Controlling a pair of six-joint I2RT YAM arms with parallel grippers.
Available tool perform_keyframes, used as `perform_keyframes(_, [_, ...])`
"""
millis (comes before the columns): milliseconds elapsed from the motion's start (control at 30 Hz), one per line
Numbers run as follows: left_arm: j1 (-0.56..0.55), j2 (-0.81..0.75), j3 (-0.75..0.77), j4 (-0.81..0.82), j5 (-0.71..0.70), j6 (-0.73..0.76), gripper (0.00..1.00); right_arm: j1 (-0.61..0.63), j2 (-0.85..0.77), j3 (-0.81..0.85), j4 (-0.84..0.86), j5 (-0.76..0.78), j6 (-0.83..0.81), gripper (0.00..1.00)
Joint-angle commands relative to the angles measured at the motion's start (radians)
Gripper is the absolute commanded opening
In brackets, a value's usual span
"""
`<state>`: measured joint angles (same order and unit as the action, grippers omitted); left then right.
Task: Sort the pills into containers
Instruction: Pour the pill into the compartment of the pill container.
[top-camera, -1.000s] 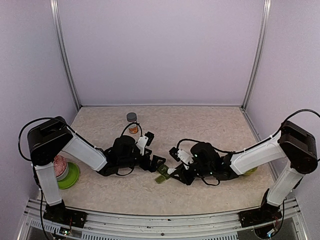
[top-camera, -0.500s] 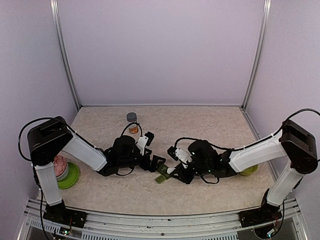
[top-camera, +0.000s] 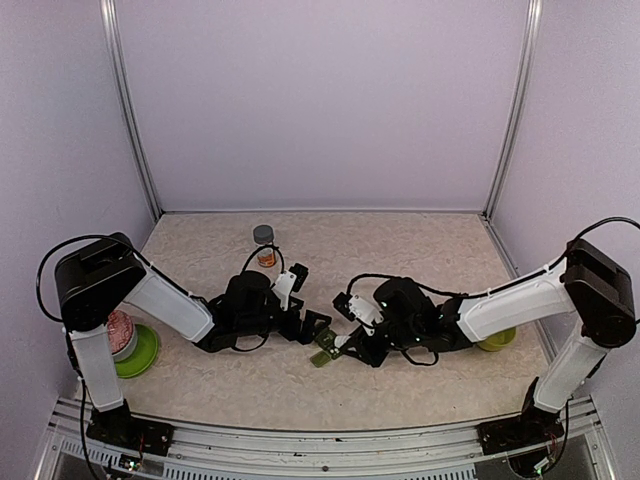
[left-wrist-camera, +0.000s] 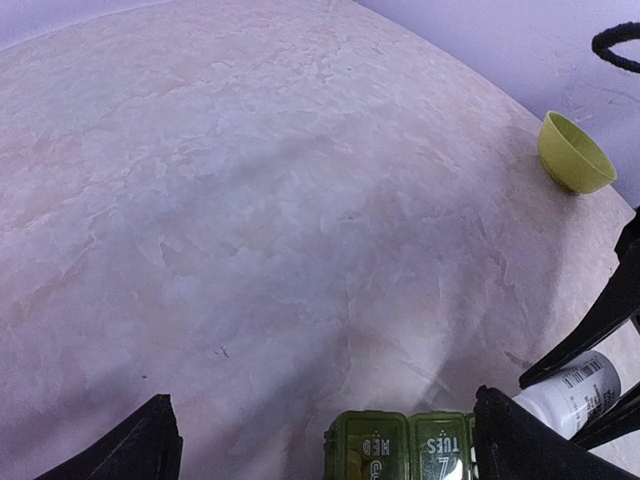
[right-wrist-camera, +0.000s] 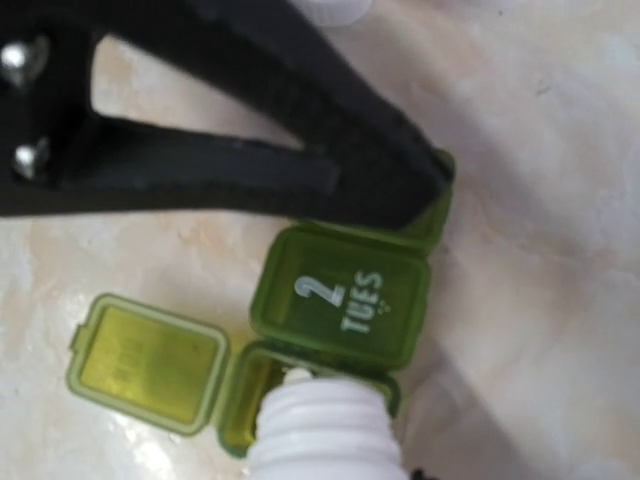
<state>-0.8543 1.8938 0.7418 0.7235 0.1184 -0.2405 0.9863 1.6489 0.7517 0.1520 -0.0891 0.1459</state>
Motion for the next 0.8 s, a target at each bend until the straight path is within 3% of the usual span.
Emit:
perform_keyframes(0, [-0.006,0.01,0.021,-0.003,-0.011,0.009,0.99,0.012,-0.02,0.027,-0.027,0.004,-0.015,0.0])
perform_keyframes(767, [-0.006,0.008,0.02,-0.002,-0.012,0.009,0.99,0.017,0.013,0.07,-0.097,0.005,-0.028,0.0])
